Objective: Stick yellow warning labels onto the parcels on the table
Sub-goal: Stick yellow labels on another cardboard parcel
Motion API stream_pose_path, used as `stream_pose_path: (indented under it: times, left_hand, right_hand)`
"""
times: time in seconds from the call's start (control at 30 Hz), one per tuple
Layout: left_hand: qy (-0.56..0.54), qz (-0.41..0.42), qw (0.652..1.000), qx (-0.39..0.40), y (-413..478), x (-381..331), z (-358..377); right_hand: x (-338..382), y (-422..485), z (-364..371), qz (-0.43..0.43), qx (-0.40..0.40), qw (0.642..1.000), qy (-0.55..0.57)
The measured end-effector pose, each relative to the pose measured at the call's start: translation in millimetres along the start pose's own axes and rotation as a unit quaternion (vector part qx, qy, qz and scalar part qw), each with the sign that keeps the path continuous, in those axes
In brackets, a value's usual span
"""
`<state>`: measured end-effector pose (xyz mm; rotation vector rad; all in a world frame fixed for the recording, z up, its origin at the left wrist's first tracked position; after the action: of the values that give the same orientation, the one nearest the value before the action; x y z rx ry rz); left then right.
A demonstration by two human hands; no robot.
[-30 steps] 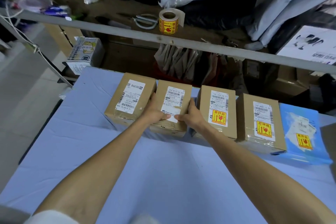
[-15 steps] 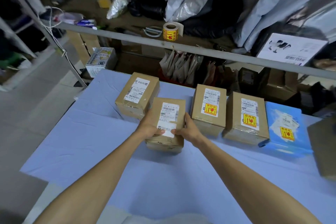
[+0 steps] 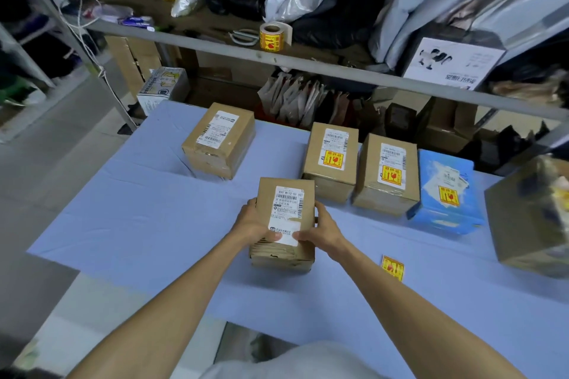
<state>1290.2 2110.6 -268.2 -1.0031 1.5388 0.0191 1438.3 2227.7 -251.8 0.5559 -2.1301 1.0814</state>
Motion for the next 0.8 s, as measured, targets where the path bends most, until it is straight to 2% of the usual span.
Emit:
stream_pose_path:
  times: [0.43,0.63,0.8]
  left_hand:
    - [0.039,0.037,0.992,0.113,-15.7,-23.7,102.3]
    - [0.035,0.057,0.99,0.123,-26.4,-34.7,109.1]
    - [0.008,0.082,0.991,0.11,-32.5,-30.4,105.3]
  right_hand:
    - [-73.0,-45.6,-78.3,0.072,-0.056,0.995,0.03]
    - [-82.3,-49.1,-83.4,0.082,-0.08,0.992,0.048]
    - [-87.6,-51.6,-81.7,0.051,-0.109,0.992,0.043]
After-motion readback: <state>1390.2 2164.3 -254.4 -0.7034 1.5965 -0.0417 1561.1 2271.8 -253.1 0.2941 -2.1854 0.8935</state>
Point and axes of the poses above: each hand's wrist, its own y-axis towards the middle knuckle, its own z-axis out of the palm, x = y × z, the point moved 3 cm from there along y, towards the middle knuckle, and after that the axes turned 13 degrees about -y, right-handed, at the moved point
